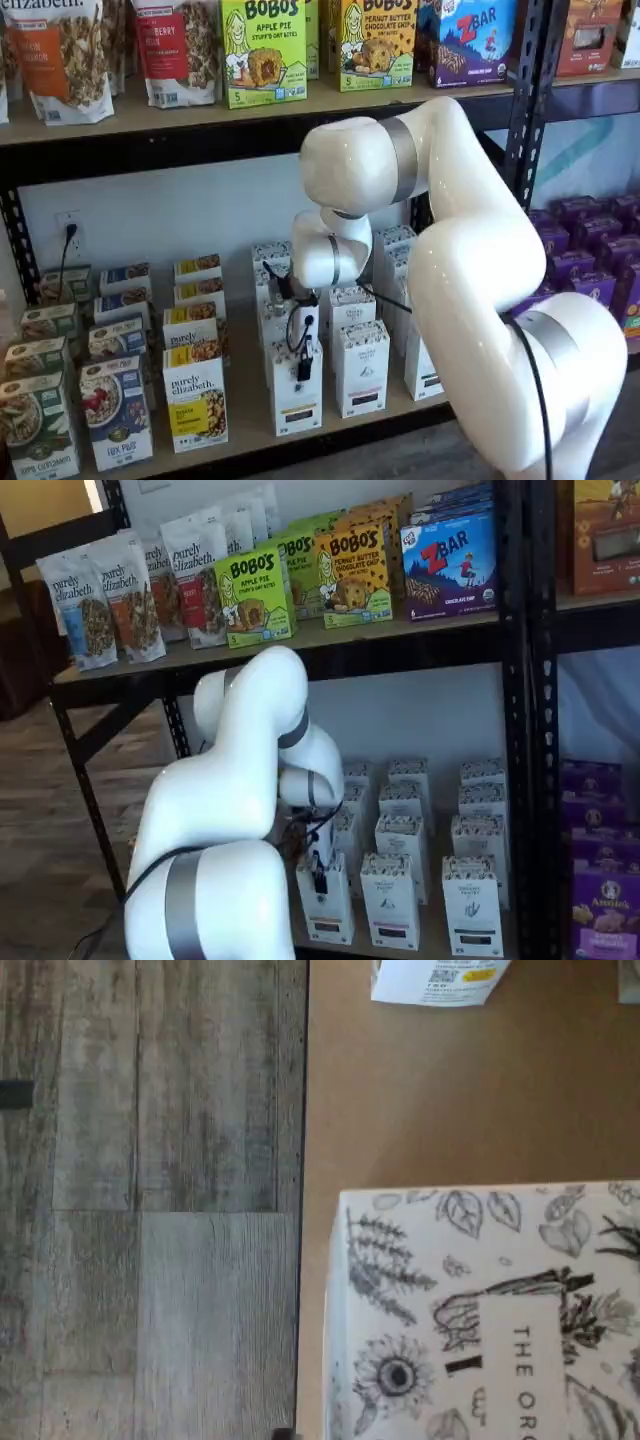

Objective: Pick up the white box with a yellow strip in the middle, on the bottom shelf, the fourth box from the left

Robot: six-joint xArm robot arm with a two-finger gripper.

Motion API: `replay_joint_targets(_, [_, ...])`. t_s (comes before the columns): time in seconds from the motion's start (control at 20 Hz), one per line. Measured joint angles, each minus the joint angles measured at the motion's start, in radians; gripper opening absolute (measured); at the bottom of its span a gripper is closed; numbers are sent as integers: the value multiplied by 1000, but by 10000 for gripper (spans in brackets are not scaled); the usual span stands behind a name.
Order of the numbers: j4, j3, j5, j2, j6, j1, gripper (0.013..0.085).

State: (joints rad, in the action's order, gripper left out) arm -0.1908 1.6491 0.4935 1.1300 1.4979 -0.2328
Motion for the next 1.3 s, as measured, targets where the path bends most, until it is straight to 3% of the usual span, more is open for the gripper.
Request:
replay_joint_targets(0.1, [6, 0, 2, 0, -5, 0, 690])
replay_joint_targets(0.3, [22, 0, 5, 0, -20, -1, 690])
replay_joint_targets(1.0, [12, -11, 6, -7, -11, -1, 690])
replay_joint_targets(1.2, [12, -12, 9, -9, -11, -1, 610])
replay_joint_targets(1.3, [13, -13, 9, -10, -11, 0, 530])
